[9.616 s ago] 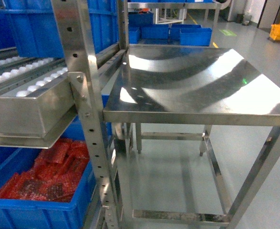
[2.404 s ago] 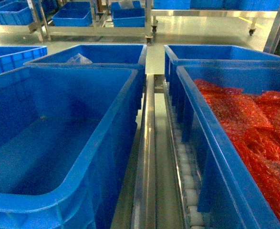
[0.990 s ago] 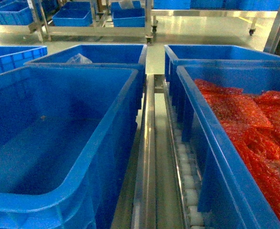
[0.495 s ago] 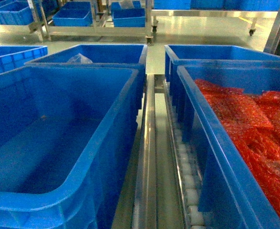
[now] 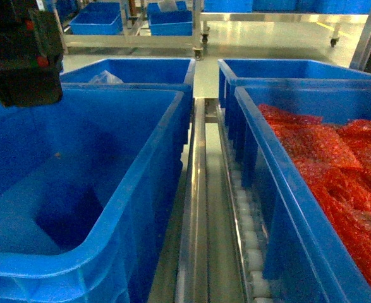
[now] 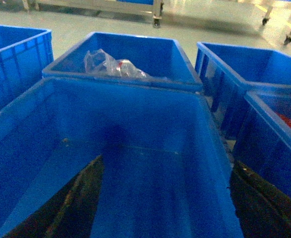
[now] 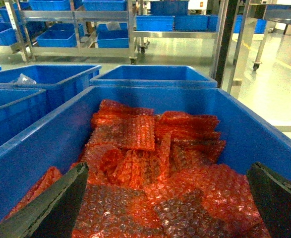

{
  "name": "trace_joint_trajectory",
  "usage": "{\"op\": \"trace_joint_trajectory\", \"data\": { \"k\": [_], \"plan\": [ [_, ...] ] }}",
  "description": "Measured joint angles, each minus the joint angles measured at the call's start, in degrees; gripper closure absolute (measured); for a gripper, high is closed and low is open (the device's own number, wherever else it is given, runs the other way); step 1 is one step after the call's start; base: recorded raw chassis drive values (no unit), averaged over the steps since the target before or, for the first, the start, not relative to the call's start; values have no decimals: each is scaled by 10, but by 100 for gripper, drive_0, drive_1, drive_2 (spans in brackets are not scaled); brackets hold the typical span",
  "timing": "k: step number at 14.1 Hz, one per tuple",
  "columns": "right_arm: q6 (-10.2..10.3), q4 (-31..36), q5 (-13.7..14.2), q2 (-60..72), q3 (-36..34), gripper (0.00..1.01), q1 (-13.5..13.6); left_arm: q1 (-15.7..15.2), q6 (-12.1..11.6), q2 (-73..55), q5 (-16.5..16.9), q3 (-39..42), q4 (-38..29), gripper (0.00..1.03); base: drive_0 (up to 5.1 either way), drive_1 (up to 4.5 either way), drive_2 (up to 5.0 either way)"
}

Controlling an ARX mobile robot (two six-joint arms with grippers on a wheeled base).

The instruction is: Pick blue part to blue bin on bottom shelf

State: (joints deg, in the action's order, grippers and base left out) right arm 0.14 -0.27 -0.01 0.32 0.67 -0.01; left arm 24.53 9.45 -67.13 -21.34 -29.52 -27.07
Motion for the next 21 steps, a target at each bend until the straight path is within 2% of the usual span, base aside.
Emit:
{"op": "trace_joint_trajectory", "data": {
  "k": [1, 2, 3, 4, 5, 6, 7, 8, 9, 13, 14, 15, 16, 21],
  "plan": [
    [0, 0, 0, 0, 0, 3, 0, 0, 4, 5, 0, -1, 0, 14, 0, 0, 0],
    [0, 0, 0, 0, 0, 3, 0, -2, -6, 0, -10, 7, -36, 7, 0, 0, 0],
    [0, 0, 0, 0, 0, 3, 0, -17, -36, 9, -4, 43, -123, 20, 0, 0, 0],
    [0, 0, 0, 0, 0, 3, 0, -42, -61, 43, 12, 89, -151, 32, 0, 0, 0],
    [0, 0, 0, 0, 0, 3, 0, -68, -74, 74, 27, 121, -150, 44, 0, 0, 0],
    [0, 0, 0, 0, 0, 3, 0, -78, -76, 85, 35, 132, -150, 50, 0, 0, 0],
    [0, 0, 0, 0, 0, 3, 0, -95, -83, 113, 60, 158, -144, 64, 0, 0, 0],
    [0, 0, 0, 0, 0, 3, 0, -138, -84, 184, 103, 205, -122, 97, 0, 0, 0],
    [0, 0, 0, 0, 0, 3, 0, -151, -85, 209, 114, 219, -111, 101, 0, 0, 0],
    [0, 0, 0, 0, 0, 3, 0, -189, -85, 303, 155, 256, -53, 101, 0, 0, 0],
    [0, 0, 0, 0, 0, 3, 0, -220, -85, 327, 196, 263, -35, 101, 0, 0, 0],
    [0, -1, 0, 0, 0, 3, 0, -247, -86, 349, 205, 268, -20, 101, 0, 0, 0],
    [0, 0, 0, 0, 0, 3, 0, -247, -86, 358, 210, 279, -37, 101, 0, 0, 0],
    [0, 0, 0, 0, 0, 3, 0, -245, -87, 455, 213, 289, 55, 101, 0, 0, 0]
  ]
}}
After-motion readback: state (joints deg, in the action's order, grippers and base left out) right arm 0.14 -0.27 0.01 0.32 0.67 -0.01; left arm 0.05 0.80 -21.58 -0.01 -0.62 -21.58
